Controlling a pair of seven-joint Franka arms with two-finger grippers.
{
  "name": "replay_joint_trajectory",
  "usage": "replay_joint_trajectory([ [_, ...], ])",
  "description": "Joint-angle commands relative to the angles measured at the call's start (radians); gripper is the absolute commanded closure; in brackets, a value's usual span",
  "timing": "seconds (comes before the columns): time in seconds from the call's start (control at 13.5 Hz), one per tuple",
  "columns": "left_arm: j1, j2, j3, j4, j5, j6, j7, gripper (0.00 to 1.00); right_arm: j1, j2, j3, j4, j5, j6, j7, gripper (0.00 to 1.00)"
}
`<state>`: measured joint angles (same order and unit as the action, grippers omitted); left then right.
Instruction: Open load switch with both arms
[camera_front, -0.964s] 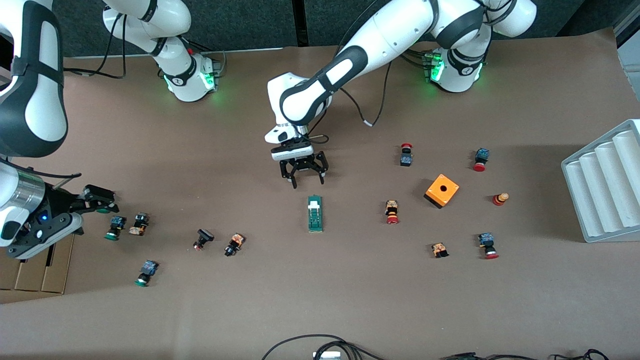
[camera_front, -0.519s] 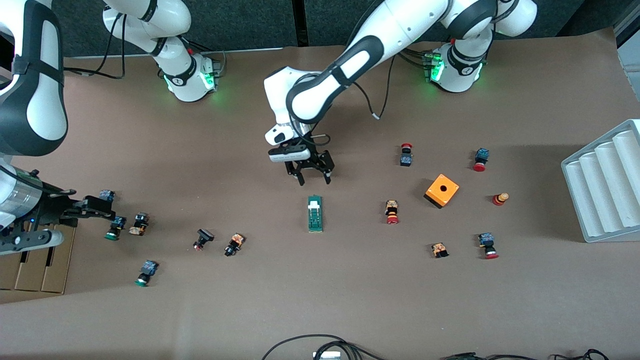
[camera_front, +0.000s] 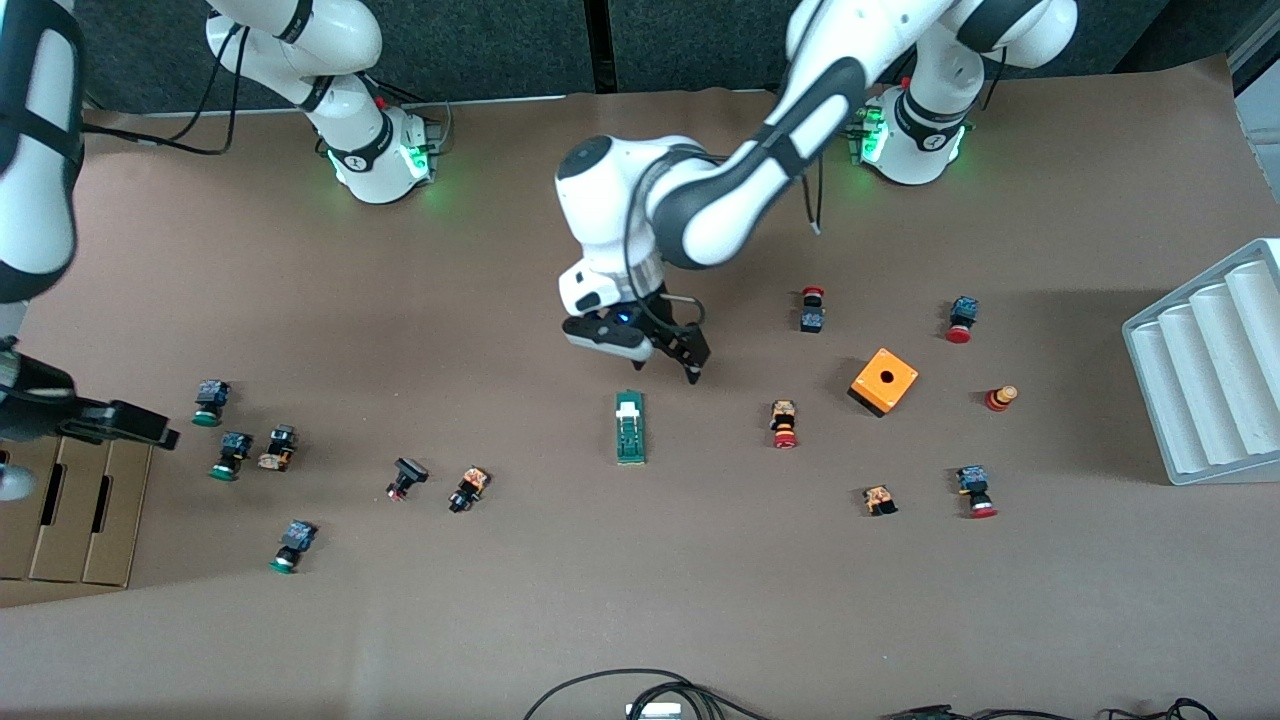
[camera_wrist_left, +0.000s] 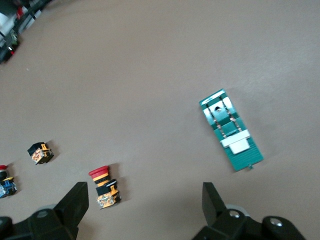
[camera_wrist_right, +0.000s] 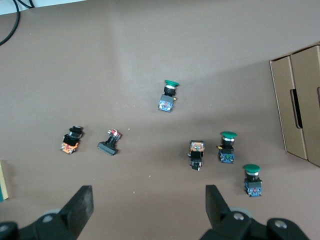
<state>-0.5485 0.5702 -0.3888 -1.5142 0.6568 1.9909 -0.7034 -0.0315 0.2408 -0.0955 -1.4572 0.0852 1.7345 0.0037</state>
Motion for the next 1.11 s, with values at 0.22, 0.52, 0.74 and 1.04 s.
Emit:
replay_joint_trajectory([
  [0.22, 0.221, -0.097, -0.008, 0.020, -0.408, -0.027, 0.293, 0.00, -0.005, -0.136, 0.056, -0.115, -0.076, -0.055, 0.018, 0.00],
  [0.52, 0.363, -0.193, -0.007, 0.023, -0.537, -0.226, 0.416, 0.00, -0.002, -0.167, 0.057, -0.115, -0.049, -0.119, 0.016, 0.00],
  [0.74, 0.491, -0.257, -0.005, 0.025, -0.609, -0.341, 0.524, 0.00, -0.001, -0.178, 0.056, -0.109, -0.025, -0.159, 0.016, 0.00],
  [1.04, 0.634, -0.347, -0.002, 0.025, -0.654, -0.394, 0.568, 0.00, 0.002, -0.181, 0.051, -0.103, -0.044, -0.176, -0.005, 0.00],
])
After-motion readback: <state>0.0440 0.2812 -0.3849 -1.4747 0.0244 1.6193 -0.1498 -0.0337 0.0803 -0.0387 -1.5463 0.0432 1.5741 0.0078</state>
